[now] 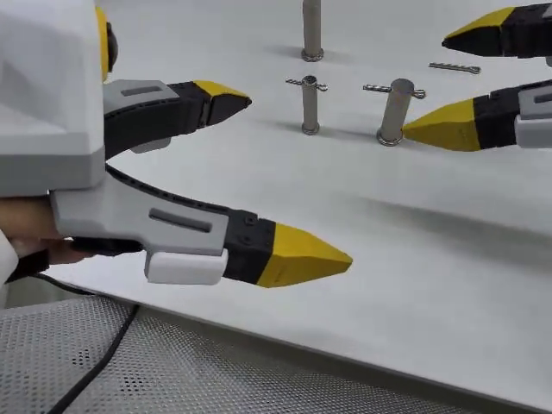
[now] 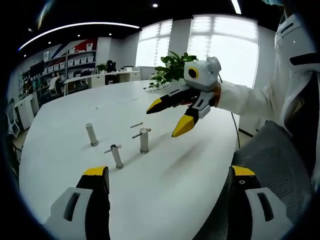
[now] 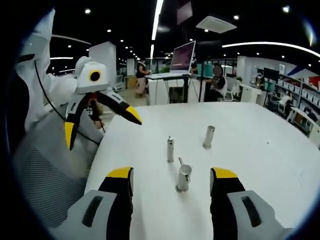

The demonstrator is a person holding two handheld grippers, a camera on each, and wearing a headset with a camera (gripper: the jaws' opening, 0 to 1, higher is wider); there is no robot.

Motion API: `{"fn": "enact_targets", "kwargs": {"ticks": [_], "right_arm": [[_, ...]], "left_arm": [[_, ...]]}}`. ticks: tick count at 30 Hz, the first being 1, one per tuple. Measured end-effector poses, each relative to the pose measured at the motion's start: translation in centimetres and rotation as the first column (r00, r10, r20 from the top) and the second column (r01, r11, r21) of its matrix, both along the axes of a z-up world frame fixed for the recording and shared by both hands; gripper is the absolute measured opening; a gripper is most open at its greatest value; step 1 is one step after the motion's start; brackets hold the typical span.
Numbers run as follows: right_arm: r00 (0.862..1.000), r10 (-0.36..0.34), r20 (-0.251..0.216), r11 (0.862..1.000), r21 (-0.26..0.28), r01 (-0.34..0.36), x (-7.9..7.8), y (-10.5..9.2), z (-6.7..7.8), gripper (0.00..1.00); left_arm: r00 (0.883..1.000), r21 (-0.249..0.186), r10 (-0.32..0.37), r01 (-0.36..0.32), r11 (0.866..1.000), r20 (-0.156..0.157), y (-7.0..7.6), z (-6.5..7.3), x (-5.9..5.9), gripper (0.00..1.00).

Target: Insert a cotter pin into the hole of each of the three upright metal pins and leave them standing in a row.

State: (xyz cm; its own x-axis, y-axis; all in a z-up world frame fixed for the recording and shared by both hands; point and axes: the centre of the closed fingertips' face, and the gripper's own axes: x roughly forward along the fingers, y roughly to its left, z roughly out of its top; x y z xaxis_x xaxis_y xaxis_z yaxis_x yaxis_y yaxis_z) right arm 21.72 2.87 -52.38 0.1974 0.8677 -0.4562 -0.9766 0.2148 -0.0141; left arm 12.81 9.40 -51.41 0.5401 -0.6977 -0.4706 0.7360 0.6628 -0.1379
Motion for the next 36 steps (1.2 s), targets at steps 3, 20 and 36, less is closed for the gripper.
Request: {"fn": "enact_targets", "kwargs": {"ticks": [3, 20, 36], "right_arm": [[0.999, -0.031, -0.024, 0.999, 0.019, 0.032, -0.1, -0.6, -0.1, 0.65], [0.974, -0.165, -0.155, 0.983, 0.048, 0.174, -1.2, -4.0, -1.6, 0.93], [0.972, -0.167, -0.167, 0.985, 0.006, 0.171, -3.0, -4.8, -2.7, 0.98]], "left_arm": [[1.0, -0.006, 0.009, -0.009, 1.0, 0.001, 0.1, 0.2, 0.1, 0.99], [0.998, -0.032, 0.057, -0.057, 0.998, -0.007, 1.2, 0.6, 1.2, 0.97], [0.993, -0.059, 0.11, -0.107, 0.992, 0.042, 1.9, 1.2, 5.1, 0.94]]}}
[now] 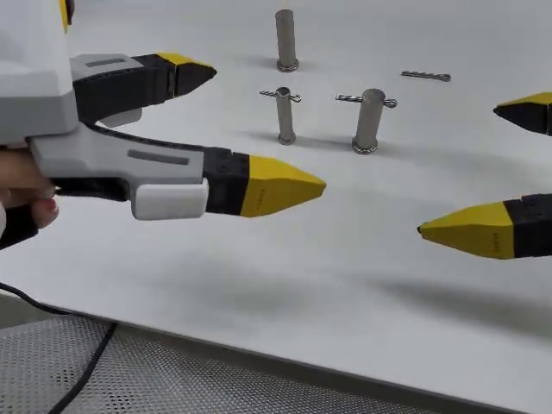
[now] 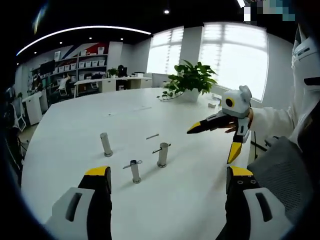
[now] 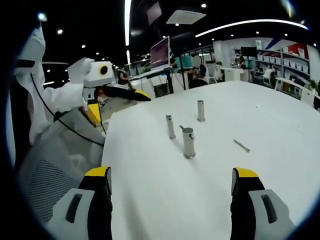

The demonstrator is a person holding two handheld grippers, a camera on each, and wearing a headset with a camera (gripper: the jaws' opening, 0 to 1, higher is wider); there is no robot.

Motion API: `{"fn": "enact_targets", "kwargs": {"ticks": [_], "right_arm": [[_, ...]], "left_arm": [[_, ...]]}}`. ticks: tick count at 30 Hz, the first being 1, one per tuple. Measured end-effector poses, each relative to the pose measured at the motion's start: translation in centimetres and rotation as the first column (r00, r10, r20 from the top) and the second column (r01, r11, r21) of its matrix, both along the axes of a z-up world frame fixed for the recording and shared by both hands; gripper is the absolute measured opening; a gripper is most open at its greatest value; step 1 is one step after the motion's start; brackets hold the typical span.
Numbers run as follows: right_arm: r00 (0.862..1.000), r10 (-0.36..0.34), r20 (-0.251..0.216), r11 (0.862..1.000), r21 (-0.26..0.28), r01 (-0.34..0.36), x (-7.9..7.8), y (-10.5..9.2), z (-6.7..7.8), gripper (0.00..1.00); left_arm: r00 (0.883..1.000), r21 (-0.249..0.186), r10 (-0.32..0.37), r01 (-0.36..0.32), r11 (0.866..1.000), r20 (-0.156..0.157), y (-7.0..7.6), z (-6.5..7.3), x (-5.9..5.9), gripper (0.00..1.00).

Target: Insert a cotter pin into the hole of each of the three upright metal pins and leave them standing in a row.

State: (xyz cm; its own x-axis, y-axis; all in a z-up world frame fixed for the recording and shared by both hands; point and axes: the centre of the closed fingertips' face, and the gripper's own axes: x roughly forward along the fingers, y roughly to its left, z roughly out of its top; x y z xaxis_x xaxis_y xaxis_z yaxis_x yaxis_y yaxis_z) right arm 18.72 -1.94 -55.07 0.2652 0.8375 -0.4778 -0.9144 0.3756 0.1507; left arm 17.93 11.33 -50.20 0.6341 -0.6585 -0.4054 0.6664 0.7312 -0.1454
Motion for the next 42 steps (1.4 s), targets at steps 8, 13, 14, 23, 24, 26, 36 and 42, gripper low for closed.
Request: {"fn": "enact_targets", "kwargs": {"ticks": [8, 13, 14, 23, 24, 26, 36, 42], "right_arm": [[0.999, -0.034, -0.031, 0.999, -0.014, 0.033, -0.2, -0.8, -0.6, 0.97], [0.999, -0.035, -0.035, 0.999, -0.017, 0.034, -0.7, -1.0, -0.6, 0.96], [0.999, -0.034, -0.034, 0.999, -0.017, 0.034, -0.7, -1.1, -0.6, 0.96], [0.998, -0.057, -0.029, 0.998, -0.034, 0.056, -0.8, -1.8, -0.6, 0.96], [0.998, -0.058, -0.028, 0.998, -0.035, 0.057, -0.8, -1.8, -0.6, 0.96], [0.998, -0.061, -0.026, 0.998, -0.036, 0.06, -0.8, -1.9, -0.6, 0.96], [0.996, -0.07, -0.048, 0.997, -0.018, 0.07, -1.2, -1.9, -0.4, 0.94], [0.995, -0.084, -0.056, 0.996, -0.006, 0.084, -0.8, -1.9, -0.5, 0.95]], "left_arm": [[0.998, -0.059, 0.029, -0.026, 0.998, 0.053, 0.4, 1.9, 3.5, 0.88], [0.996, -0.07, 0.04, -0.034, 0.997, 0.079, 1.1, 2.5, 6.0, 0.82], [0.996, -0.076, 0.041, -0.035, 0.996, 0.084, 1.1, 2.7, 6.4, 0.81], [0.992, -0.078, 0.056, -0.047, 0.996, 0.114, 1.9, 3.1, 10.0, 0.73], [0.991, -0.079, 0.058, -0.049, 0.996, 0.118, 2.0, 3.1, 10.4, 0.71], [0.99, -0.081, 0.059, -0.049, 0.995, 0.127, 2.1, 3.0, 11.2, 0.65], [0.99, -0.027, 0.05, -0.047, 0.999, 0.128, 2.6, 1.1, 14.9, 0.48], [0.994, 0.011, 0.043, -0.044, 0.999, 0.105, 3.0, -0.7, 16.2, 0.42]]}}
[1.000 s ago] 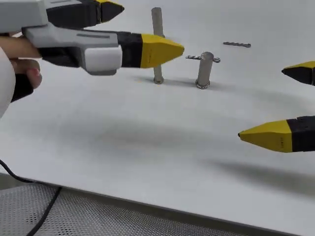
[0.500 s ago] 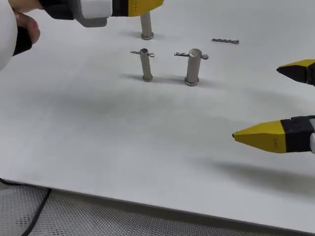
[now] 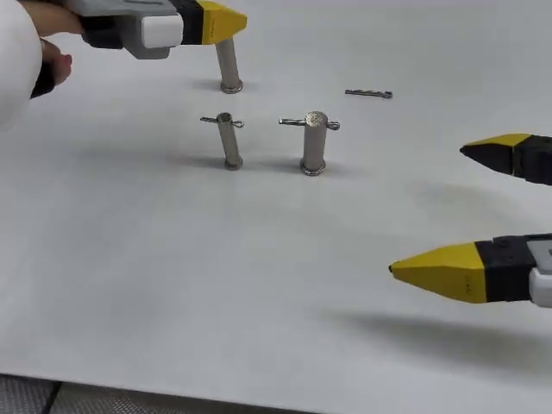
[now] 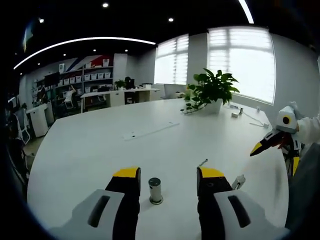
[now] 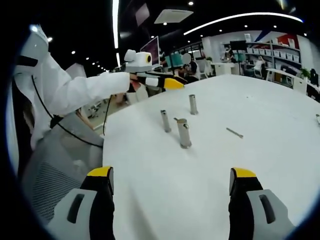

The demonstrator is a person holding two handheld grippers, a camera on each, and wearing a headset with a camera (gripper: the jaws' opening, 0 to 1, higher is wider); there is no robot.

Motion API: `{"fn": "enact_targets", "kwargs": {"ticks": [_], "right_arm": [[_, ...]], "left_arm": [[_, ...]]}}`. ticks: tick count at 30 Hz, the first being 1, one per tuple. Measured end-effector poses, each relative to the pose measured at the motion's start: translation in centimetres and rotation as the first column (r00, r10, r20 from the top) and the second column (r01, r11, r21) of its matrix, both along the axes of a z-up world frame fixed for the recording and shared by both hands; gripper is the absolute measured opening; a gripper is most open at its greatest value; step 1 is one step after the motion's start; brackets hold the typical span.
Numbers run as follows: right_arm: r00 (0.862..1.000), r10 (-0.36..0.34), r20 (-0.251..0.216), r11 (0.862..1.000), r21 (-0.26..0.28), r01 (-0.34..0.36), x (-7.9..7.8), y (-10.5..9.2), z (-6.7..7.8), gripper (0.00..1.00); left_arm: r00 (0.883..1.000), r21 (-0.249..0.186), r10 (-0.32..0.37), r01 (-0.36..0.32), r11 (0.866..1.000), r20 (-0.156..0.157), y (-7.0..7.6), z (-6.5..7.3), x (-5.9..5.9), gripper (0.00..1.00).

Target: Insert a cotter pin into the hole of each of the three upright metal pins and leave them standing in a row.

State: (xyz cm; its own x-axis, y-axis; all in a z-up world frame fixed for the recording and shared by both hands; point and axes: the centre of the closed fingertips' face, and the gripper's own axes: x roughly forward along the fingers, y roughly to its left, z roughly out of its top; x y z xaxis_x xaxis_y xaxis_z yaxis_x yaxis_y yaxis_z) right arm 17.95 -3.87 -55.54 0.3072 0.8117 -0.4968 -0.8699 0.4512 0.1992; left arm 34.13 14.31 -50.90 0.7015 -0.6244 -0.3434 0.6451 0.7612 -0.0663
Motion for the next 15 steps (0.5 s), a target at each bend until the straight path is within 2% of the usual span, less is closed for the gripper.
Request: {"fn": "enact_targets", "kwargs": {"ticks": [5, 9, 15], "right_arm": [[1.0, -0.012, -0.001, 1.0, -0.008, 0.012, 0.0, 0.0, -0.2, 0.94], [1.0, -0.014, 0.009, 0.999, -0.031, 0.014, 0.1, -0.2, -0.6, 0.94], [1.0, -0.03, 0.007, 0.999, -0.025, 0.03, 0.1, -0.5, -0.5, 0.94]], "left_arm": [[0.999, 0.028, -0.008, 0.009, 1.0, -0.031, 0.0, -1.8, 0.8, 0.38], [0.998, 0.027, -0.014, 0.015, 1.0, -0.058, -0.3, -2.9, 1.2, 0.37], [0.997, 0.033, -0.012, 0.014, 0.999, -0.074, -0.5, -4.0, 1.8, 0.36]]}}
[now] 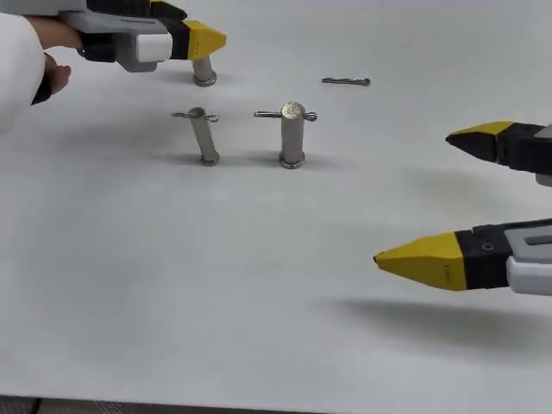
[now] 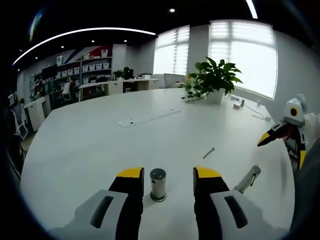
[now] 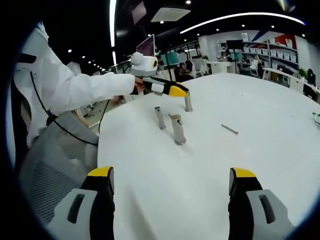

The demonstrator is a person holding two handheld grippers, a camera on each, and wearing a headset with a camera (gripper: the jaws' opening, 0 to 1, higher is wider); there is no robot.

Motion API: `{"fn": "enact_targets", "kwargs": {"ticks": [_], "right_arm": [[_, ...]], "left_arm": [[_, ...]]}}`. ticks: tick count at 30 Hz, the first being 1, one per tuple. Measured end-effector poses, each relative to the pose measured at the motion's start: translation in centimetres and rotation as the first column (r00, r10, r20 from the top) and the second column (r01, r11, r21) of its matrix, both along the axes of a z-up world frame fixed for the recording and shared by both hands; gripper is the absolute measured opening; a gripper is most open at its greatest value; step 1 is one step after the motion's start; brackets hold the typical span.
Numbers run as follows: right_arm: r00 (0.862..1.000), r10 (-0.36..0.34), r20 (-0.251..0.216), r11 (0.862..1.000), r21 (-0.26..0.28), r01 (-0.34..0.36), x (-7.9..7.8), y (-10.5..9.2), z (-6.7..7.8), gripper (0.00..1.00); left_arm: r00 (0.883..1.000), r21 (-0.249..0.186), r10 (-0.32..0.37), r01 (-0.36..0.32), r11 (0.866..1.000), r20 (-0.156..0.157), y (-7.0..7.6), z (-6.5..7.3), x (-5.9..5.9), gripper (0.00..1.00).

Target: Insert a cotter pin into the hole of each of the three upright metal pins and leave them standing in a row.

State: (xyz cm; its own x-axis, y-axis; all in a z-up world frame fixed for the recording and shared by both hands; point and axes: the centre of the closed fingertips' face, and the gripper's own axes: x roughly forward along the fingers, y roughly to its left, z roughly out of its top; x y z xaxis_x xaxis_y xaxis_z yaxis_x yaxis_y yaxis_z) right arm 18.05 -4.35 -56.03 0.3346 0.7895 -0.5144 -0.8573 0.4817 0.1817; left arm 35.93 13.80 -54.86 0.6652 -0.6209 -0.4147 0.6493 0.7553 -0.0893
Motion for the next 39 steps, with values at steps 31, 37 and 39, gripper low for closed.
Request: {"fn": "enact_targets", "kwargs": {"ticks": [31, 37, 39], "right_arm": [[1.0, 0.024, -0.006, 1.0, -0.016, -0.025, -0.5, 0.0, -0.3, 0.92], [1.0, 0.017, -0.009, 1.0, -0.016, -0.017, -0.6, -0.1, -0.3, 0.92], [1.0, 0.016, -0.008, 1.0, -0.019, -0.017, -0.5, -0.1, -0.4, 0.92]], "left_arm": [[1.0, 0.079, 0.007, -0.005, 0.997, -0.026, 0.5, -3.0, 0.9, 0.11], [1.0, 0.076, 0.005, -0.003, 0.997, -0.022, 0.4, -3.0, 0.9, 0.1], [1.0, 0.084, 0.006, -0.005, 0.996, -0.015, 0.5, -3.0, 1.0, 0.1]]}}
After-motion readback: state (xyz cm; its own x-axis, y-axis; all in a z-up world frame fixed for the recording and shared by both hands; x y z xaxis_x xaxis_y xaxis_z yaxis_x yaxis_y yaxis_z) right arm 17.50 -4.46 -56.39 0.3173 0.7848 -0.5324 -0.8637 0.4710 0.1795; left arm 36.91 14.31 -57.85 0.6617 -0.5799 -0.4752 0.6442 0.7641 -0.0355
